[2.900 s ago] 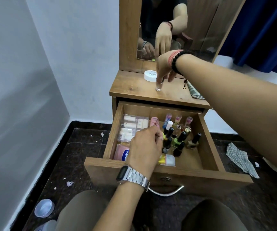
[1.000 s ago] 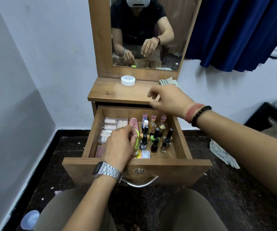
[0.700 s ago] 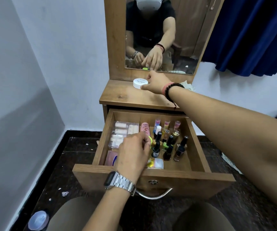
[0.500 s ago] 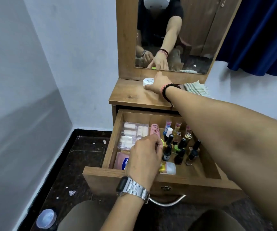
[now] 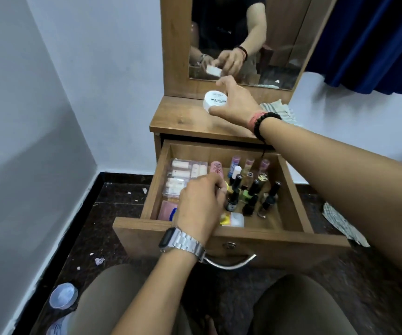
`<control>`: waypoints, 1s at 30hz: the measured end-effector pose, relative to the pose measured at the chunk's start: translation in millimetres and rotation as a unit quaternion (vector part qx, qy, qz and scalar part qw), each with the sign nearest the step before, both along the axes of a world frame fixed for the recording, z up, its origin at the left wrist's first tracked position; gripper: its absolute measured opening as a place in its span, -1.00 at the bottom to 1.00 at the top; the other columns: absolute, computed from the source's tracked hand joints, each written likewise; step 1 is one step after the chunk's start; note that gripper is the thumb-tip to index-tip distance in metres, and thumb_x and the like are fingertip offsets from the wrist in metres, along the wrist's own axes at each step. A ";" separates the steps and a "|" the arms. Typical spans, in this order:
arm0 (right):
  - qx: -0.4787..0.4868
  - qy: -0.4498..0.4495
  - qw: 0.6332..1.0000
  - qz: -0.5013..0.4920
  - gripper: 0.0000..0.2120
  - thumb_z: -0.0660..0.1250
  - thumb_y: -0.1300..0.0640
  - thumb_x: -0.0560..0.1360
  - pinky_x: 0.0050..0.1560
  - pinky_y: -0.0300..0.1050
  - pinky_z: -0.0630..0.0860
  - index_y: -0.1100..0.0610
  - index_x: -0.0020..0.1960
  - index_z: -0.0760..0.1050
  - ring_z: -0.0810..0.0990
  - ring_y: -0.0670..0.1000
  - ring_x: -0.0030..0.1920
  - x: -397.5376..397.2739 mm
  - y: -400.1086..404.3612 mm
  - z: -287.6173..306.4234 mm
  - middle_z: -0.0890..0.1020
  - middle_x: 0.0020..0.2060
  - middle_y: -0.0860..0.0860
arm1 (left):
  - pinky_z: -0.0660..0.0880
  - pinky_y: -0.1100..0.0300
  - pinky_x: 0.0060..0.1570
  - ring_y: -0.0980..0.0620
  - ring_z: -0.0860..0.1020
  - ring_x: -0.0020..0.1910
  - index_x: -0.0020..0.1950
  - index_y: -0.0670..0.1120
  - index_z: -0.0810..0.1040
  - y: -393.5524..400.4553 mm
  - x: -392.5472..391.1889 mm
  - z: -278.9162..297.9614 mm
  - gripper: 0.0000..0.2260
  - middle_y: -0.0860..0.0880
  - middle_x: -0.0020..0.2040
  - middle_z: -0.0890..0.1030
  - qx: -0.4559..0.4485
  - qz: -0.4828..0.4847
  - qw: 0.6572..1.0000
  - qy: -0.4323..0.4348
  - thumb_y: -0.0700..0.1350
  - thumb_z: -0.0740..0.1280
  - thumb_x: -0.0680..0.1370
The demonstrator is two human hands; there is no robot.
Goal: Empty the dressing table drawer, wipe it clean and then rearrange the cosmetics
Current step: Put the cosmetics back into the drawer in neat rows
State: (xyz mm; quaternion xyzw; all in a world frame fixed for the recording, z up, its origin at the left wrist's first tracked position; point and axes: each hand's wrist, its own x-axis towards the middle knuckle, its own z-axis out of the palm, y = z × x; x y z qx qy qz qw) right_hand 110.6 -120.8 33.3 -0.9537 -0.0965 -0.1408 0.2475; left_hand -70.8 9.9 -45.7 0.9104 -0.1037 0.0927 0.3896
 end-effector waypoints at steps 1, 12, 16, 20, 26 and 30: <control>-0.019 -0.002 0.999 0.026 -0.37 0.43 -0.02 0.35 0.04 -0.17 0.36 0.07 0.36 0.32 0.50 0.05 0.14 -16.7 -7.7 6.6 0.53 0.14 0.04 | 0.54 0.08 -0.18 -0.01 0.60 -0.19 -0.11 -0.02 0.57 -0.1 -1.0 0.8 -0.93 0.01 -0.18 0.64 0.000 -0.002 1.000 0.003 -0.14 0.30 0.54; -0.334 0.109 0.899 0.263 -0.35 0.45 0.00 0.36 0.28 -0.08 0.39 -0.04 0.42 0.33 0.43 -0.04 0.26 -175.3 -89.7 7.2 0.45 0.29 -0.07 | 0.53 0.10 -0.15 -0.02 0.61 -0.13 -0.10 -0.02 0.59 -1.3 -6.0 5.9 -0.93 0.01 -0.15 0.66 0.050 0.009 0.999 -0.016 -0.15 0.32 0.53; -0.452 0.108 0.829 0.311 -0.36 0.42 -0.06 0.39 0.20 -0.13 0.30 -0.10 0.42 0.30 0.38 -0.07 0.25 -177.1 -90.3 -16.4 0.47 0.28 -0.16 | 0.44 0.16 -0.19 -0.01 0.59 -0.09 -0.09 -0.02 0.59 -1.7 -6.3 6.0 -0.94 0.02 -0.13 0.66 0.061 0.018 0.998 -0.028 -0.14 0.33 0.52; -0.469 0.097 0.798 0.365 -0.45 0.42 0.05 0.41 0.10 -0.13 0.27 -0.07 0.35 0.34 0.40 -0.03 0.15 -172.4 -84.2 -33.2 0.55 0.16 -0.12 | 0.45 0.15 -0.20 0.01 0.59 -0.11 -0.09 -0.02 0.60 -1.2 -5.7 4.5 -0.94 0.05 -0.14 0.65 0.056 0.019 0.997 -0.039 -0.14 0.34 0.51; -0.488 0.079 0.786 0.370 -0.50 0.25 0.24 0.43 0.10 -0.12 0.33 -0.01 0.34 0.32 0.41 -0.01 0.03 -162.4 -79.0 -41.0 0.57 -0.01 -0.02 | 0.46 0.17 -0.22 0.04 0.58 -0.13 -0.09 -0.01 0.59 -0.9 -2.9 2.7 -0.94 0.06 -0.15 0.64 0.053 0.013 0.998 -0.039 -0.14 0.34 0.51; -0.483 0.118 0.787 0.364 -0.43 0.39 0.06 0.38 0.19 -0.05 0.37 0.00 0.34 0.27 0.43 0.03 0.12 -158.0 -84.4 -38.5 0.56 0.03 0.01 | 0.44 0.20 -0.23 0.06 0.57 -0.15 -0.10 -0.02 0.59 -0.4 -3.2 2.3 -0.95 0.07 -0.16 0.64 0.052 0.010 0.998 -0.041 -0.14 0.34 0.52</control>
